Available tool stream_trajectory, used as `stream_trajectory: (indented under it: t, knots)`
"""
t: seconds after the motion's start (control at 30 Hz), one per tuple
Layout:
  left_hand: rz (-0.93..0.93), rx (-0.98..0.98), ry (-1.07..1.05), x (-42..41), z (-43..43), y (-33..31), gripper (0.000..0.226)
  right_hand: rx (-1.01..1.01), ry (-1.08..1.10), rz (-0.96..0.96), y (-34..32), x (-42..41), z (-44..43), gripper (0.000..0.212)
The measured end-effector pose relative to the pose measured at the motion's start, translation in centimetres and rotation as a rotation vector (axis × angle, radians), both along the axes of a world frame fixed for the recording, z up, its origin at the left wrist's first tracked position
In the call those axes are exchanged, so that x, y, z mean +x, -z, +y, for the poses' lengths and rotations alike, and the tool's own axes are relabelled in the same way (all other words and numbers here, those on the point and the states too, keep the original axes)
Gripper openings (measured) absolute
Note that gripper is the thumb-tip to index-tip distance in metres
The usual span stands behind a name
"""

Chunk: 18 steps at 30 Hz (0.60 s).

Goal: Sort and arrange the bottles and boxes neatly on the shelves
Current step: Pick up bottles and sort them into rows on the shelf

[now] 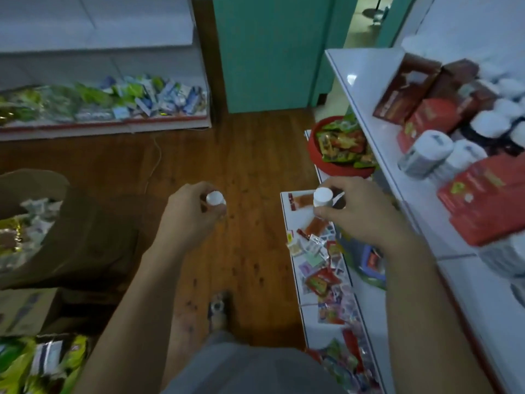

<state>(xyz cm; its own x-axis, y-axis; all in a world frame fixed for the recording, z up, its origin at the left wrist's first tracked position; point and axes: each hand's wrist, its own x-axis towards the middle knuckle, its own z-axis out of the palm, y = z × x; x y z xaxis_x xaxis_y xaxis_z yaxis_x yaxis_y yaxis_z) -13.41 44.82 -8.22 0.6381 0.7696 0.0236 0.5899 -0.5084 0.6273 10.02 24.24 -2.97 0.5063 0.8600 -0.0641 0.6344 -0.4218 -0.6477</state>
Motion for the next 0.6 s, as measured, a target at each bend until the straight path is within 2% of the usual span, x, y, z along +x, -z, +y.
stream_trajectory:
  t: [0.17,0.4,0.5,0.6]
  knots:
    - [-0.086,0.028,0.099,6.9,11.1,1.0,0.016,0.023,0.049,0.011,2.0,4.7,9.4,0.018]
    - [-0.073,0.076,0.27,17.5,28.0,-1.2,0.023,0.005,0.252,-0.027,1.2,11.8,20.9,0.02]
    - [-0.064,0.045,0.392,22.0,32.4,-2.1,0.02,0.034,0.381,-0.128,0.5,14.4,23.6,0.02]
    - [-0.085,0.028,0.467,26.8,34.4,-1.8,0.02,0.054,0.47,-0.141,0.3,16.3,25.1,0.025]
